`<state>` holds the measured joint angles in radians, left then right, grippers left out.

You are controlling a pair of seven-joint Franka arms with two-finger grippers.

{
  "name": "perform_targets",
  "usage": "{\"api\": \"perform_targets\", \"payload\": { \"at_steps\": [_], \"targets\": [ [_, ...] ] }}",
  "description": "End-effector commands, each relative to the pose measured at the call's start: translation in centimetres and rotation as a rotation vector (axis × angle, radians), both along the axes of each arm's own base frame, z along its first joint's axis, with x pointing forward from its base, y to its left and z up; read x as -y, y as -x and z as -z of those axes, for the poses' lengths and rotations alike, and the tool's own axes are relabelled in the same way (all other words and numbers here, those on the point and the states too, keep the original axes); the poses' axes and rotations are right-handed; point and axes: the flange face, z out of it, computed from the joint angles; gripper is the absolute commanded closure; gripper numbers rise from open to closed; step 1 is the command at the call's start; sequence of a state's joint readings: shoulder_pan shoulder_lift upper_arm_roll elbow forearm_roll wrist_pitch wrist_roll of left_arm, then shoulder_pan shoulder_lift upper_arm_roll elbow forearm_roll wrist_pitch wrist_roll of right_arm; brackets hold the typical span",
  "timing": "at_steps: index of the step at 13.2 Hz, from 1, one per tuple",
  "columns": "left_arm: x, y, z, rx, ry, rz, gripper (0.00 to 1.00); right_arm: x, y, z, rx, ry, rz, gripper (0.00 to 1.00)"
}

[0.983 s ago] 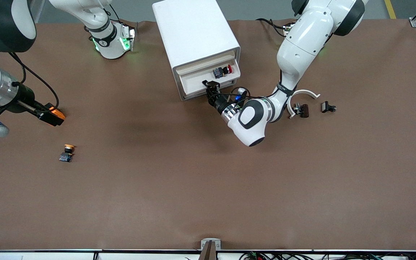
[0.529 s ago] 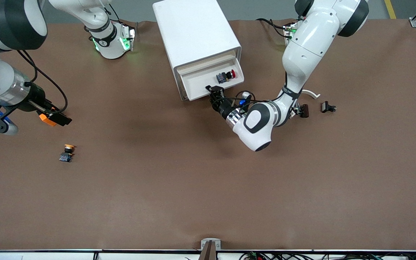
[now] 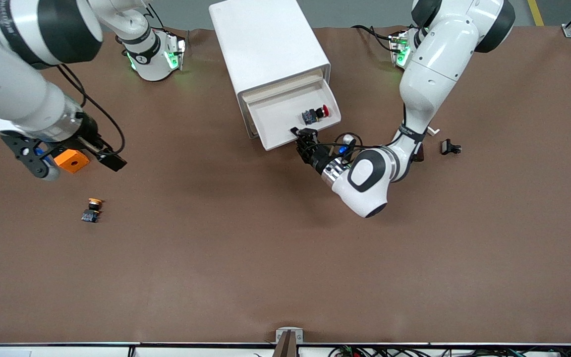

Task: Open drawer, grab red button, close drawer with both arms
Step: 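Pull the drawer open with the left gripper while the right gripper approaches, then reach the right gripper into the drawer while the left gripper withdraws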

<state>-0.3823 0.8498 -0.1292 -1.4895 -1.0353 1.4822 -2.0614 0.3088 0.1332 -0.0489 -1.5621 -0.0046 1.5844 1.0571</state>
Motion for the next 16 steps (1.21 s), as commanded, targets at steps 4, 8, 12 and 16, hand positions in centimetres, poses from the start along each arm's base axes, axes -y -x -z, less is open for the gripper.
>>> {"api": "perform_targets", "payload": {
  "at_steps": [4, 8, 12, 16],
  "targets": [
    [-3.0, -1.4, -0.5, 0.009, 0.008, 0.023, 0.53, -10.2, 2.2, 3.1, -0.021, 0.079, 0.131, 0.0],
    [-3.0, -1.6, -1.2, 0.016, 0.016, 0.017, 0.0, -17.8, 5.9, 3.4, -0.015, 0.095, 0.213, 0.0],
    [-3.2, -2.7, -3.7, 0.038, 0.05, 0.022, 0.0, -23.2, 8.6, 5.0, -0.029, 0.1, 0.305, 0.0],
    [-4.2, -3.6, -9.0, 0.179, 0.047, 0.082, 0.0, -28.2, 9.6, 6.2, -0.039, 0.091, 0.374, 0.0]
  ]
}}
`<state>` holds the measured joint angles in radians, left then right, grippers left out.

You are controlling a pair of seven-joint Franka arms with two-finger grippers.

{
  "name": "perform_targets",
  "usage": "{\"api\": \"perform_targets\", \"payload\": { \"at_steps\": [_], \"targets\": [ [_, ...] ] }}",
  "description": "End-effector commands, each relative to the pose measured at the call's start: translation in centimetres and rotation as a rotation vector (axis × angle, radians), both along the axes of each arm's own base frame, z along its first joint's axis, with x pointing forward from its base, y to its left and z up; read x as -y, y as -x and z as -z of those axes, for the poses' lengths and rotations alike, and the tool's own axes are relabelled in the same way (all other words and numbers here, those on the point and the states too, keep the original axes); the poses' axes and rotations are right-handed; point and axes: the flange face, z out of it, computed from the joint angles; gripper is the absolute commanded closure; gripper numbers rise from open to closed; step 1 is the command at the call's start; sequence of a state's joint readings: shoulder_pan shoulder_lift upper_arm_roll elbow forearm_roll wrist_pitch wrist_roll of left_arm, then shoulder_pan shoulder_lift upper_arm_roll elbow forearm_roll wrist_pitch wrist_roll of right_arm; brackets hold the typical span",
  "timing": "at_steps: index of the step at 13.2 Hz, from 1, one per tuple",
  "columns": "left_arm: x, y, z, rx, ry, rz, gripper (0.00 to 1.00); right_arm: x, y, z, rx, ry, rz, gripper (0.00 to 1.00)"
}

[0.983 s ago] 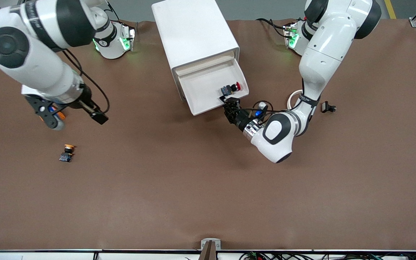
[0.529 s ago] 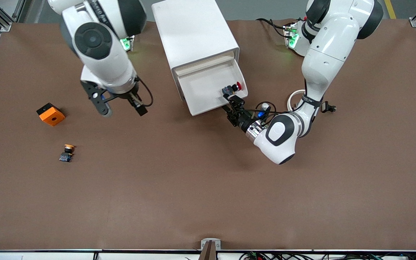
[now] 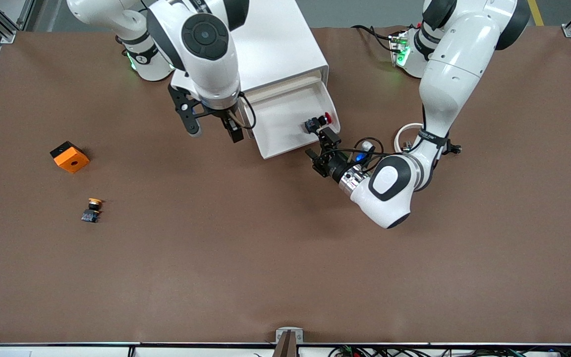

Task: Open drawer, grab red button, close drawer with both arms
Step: 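Reach the right gripper into the drawer while the left gripper withdraws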

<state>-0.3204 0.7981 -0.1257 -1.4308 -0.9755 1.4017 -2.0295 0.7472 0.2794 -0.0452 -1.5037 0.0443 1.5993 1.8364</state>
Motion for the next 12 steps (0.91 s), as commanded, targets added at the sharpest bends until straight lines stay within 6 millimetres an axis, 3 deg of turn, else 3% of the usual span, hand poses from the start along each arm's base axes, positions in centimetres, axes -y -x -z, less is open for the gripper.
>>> {"api": "perform_targets", "payload": {
  "at_steps": [1, 6, 8, 12],
  "targets": [
    [-1.4, -0.5, -5.4, 0.161, 0.005, 0.083, 0.0, -3.6, 0.8, 0.3, -0.002, -0.006, 0.045, 0.0],
    [-4.8, -2.2, -10.7, 0.515, 0.053, 0.32, 0.0, -6.4, 1.5, 0.0, 0.01, -0.105, 0.086, 0.0],
    [-8.5, -3.5, -14.0, 0.667, 0.1, 0.401, 0.0, -7.9, 2.1, 0.9, 0.013, -0.122, 0.072, 0.0],
    [-14.9, -3.7, -19.0, 0.891, 0.191, 0.642, 0.0, -10.7, 2.6, 3.8, 0.026, -0.15, 0.053, 0.0]
  ]
}}
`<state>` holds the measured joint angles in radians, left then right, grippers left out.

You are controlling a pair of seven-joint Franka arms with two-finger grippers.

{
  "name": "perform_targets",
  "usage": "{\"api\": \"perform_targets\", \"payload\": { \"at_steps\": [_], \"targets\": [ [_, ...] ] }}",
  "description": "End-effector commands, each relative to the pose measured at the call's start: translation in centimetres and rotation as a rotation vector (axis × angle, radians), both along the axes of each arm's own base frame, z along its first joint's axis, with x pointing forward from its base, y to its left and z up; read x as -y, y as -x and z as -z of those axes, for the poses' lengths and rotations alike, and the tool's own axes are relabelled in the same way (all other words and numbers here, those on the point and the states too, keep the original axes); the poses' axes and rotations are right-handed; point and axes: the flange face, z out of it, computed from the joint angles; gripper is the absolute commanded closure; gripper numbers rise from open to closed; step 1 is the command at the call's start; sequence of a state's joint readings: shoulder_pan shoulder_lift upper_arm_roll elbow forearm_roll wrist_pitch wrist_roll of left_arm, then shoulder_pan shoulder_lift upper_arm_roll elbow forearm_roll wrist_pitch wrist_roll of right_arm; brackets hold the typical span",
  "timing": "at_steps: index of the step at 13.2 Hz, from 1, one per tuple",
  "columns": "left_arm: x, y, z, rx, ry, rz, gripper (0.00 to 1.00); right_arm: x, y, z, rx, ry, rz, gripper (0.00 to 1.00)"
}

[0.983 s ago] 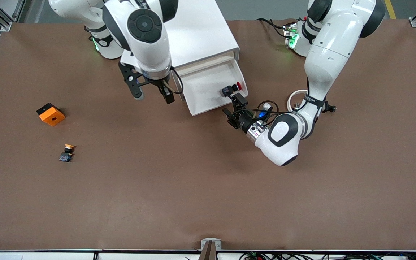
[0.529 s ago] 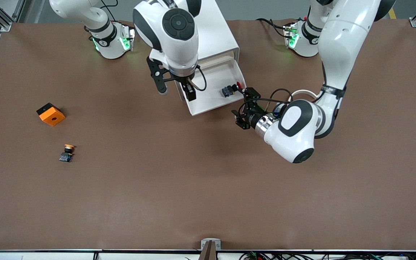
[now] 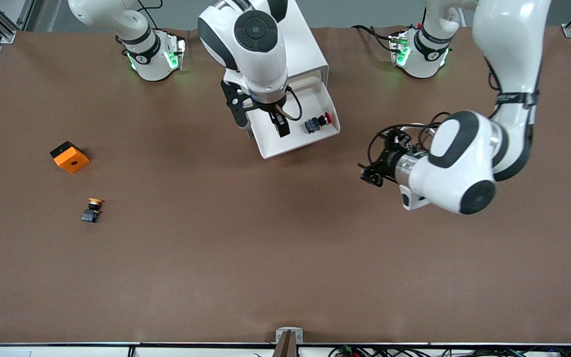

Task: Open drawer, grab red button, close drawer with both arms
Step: 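Grasp the red button with the right gripper while the left gripper retracts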

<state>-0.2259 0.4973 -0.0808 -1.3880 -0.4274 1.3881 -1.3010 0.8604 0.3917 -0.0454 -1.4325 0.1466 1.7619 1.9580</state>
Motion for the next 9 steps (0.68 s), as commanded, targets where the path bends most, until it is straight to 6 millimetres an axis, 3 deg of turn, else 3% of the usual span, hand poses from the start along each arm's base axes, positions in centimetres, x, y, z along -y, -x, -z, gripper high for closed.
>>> {"api": "perform_targets", "payload": {
  "at_steps": [1, 5, 9],
  "targets": [
    [-4.2, 0.9, -3.0, 0.115, 0.017, 0.171, 0.0, -2.4, 0.3, 2.0, 0.0, -0.019, 0.006, 0.0],
    [-10.3, 0.7, -4.9, 0.217, 0.057, 0.348, 0.0, -3.8, 0.4, 2.6, 0.008, -0.053, 0.007, 0.0],
    [-14.2, 2.0, -7.1, 0.301, 0.029, 0.451, 0.0, -6.4, 2.0, 5.5, -0.004, -0.03, -0.031, 0.0]
  ]
}}
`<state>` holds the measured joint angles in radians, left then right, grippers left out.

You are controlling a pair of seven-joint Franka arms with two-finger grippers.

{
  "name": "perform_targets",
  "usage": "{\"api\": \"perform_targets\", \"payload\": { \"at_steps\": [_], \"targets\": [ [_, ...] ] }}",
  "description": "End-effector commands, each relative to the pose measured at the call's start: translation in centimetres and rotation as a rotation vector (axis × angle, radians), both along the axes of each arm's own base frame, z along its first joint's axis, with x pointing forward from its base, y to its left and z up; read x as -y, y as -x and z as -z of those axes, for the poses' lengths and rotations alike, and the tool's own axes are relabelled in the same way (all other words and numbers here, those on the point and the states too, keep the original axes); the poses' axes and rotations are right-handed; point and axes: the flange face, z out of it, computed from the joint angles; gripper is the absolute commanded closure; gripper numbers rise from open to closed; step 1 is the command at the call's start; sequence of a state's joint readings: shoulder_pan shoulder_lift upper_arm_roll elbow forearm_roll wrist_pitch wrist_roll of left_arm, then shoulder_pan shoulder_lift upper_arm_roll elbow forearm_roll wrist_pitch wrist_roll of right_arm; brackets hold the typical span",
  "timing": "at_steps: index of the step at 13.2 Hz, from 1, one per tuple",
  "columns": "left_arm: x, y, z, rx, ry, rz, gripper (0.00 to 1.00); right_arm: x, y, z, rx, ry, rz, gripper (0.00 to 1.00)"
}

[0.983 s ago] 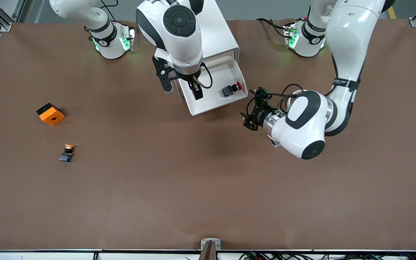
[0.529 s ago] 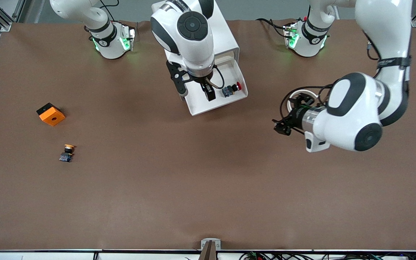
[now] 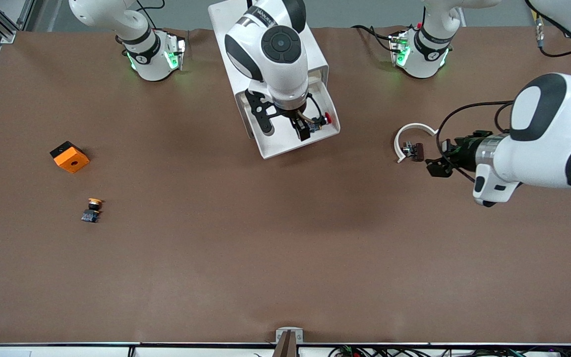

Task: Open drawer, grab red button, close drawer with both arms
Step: 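Grasp the red button with the right gripper while the left gripper retracts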

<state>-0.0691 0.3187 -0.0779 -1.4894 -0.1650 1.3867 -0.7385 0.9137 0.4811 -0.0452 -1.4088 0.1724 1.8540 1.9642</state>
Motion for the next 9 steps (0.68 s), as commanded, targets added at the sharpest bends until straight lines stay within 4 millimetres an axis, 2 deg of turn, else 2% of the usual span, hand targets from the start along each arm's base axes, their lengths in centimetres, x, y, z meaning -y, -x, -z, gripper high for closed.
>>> {"api": "perform_targets", "payload": {
  "at_steps": [1, 4, 6, 9],
  "targets": [
    [-1.9, 1.9, -1.6, 0.093, -0.005, 0.092, 0.0, -2.8, 0.9, 2.3, -0.016, 0.008, -0.005, 0.0],
    [-3.0, 3.0, -2.9, 0.262, -0.051, 0.238, 0.0, -3.8, 1.3, 3.9, -0.022, 0.024, 0.008, 0.0],
    [-3.4, 2.9, -3.1, 0.313, -0.059, 0.247, 0.0, -4.4, 1.3, 5.2, -0.026, 0.032, 0.008, 0.0],
    [-5.9, 3.6, -5.1, 0.335, -0.042, 0.29, 0.0, -4.8, 1.6, 5.8, -0.03, 0.037, 0.016, 0.0]
  ]
}}
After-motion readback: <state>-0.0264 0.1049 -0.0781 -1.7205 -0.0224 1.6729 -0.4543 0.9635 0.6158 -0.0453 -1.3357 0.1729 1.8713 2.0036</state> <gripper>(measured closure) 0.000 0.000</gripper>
